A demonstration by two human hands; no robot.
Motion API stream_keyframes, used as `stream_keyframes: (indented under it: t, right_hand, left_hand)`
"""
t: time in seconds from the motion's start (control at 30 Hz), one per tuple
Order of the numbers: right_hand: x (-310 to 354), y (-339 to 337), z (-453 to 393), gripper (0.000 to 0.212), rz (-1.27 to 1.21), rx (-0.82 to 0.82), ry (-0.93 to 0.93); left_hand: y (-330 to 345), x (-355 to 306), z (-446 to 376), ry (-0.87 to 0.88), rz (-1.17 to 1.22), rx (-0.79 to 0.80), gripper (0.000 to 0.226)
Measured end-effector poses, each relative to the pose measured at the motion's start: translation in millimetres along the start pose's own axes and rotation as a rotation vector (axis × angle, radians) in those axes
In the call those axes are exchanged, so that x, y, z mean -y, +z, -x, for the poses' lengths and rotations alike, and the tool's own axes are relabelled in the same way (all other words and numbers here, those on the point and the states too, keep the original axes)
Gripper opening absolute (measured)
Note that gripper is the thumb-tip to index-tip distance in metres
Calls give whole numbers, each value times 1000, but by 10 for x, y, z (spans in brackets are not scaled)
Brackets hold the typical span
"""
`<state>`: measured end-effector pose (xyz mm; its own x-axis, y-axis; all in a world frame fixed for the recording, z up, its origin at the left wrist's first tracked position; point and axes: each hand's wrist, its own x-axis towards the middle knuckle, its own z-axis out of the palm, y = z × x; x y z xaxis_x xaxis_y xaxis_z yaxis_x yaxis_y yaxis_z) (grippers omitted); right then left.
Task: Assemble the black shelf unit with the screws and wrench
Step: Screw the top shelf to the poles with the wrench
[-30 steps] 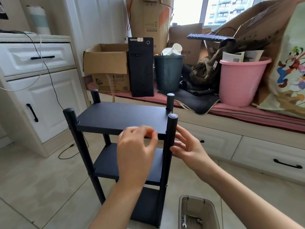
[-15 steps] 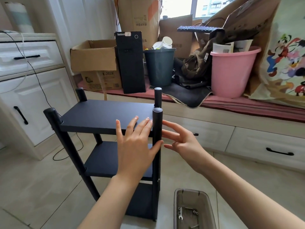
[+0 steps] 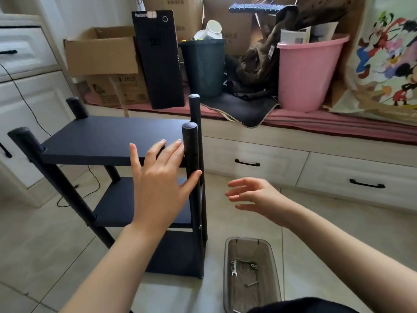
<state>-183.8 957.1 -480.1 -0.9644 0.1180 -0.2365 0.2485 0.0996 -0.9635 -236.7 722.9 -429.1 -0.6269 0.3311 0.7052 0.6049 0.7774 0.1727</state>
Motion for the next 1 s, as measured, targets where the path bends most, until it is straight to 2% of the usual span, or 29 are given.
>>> stream_keyframes:
  t: [0.17, 0.27, 0.57, 0.7, 0.77, 1.0]
  right_hand:
    - [-851, -233, 60, 24, 278, 26, 252]
    - [-1389, -199, 1, 23, 470, 44, 337]
    - [-2640, 177, -444, 19, 944, 255, 420]
    - [-3034, 251, -542, 38, 1021, 285, 457]
    - [-3158, 273, -560, 44, 1094, 316, 470]
    - [-3322, 324, -601, 39, 1326, 381, 411]
  left_hand:
    - [50, -30, 0, -8, 11, -19, 55]
    - [77, -57, -3, -18, 31, -38, 53]
    - [129, -85, -17, -41, 45, -73, 48]
    - [147, -70, -5, -48, 34, -77, 48]
    - [166, -71, -13, -48, 35, -77, 47]
    - [182, -102, -12, -65, 48, -92, 42]
